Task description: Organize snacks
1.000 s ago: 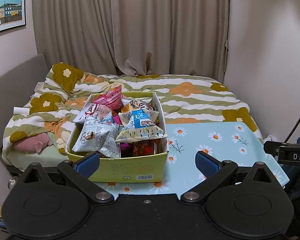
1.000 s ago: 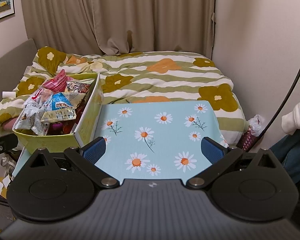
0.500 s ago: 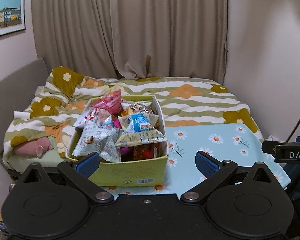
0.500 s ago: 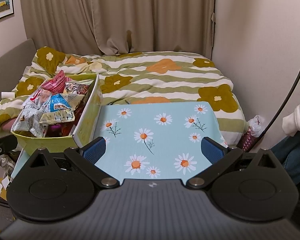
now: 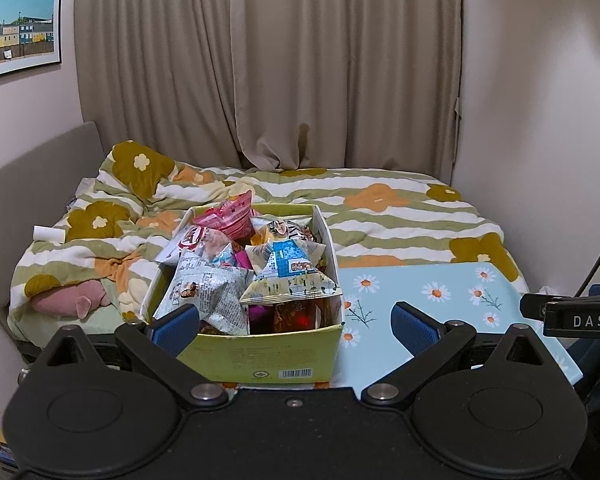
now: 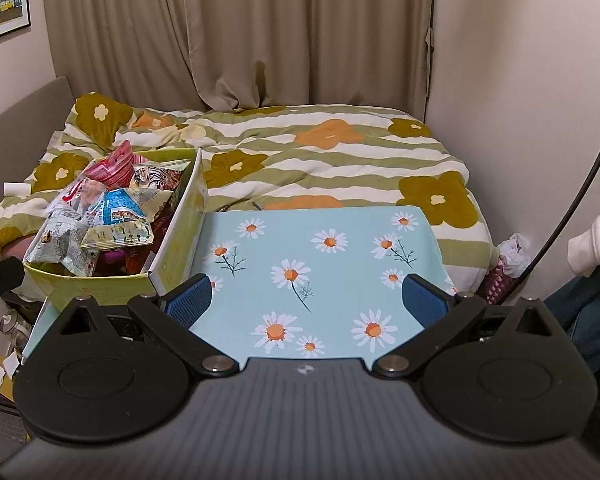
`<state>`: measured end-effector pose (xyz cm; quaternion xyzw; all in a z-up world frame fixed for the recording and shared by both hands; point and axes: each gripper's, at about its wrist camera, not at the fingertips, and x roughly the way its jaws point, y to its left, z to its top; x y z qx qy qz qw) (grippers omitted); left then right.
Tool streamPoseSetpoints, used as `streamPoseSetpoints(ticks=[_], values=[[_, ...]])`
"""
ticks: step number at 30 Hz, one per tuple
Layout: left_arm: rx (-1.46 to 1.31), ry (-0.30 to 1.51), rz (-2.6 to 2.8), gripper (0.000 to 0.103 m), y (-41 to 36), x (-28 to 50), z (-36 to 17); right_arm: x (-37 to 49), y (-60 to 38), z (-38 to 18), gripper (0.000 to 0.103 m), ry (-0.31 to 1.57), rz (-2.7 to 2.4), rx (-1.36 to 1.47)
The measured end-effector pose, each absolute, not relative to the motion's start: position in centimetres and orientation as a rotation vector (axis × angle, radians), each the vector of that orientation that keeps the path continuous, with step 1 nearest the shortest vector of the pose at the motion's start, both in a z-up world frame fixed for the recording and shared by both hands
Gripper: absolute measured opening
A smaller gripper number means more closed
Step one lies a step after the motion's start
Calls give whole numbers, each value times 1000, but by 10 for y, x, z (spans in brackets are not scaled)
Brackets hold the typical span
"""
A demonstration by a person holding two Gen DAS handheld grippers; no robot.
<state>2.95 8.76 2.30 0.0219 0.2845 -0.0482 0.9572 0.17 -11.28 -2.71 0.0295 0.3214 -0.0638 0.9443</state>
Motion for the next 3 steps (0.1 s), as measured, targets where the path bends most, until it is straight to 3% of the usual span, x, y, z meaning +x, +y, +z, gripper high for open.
streamPoseSetpoints(ticks=[3], values=[[46,584,-94,103,89,31,23,1,-113,-27,103,656,-130,61]])
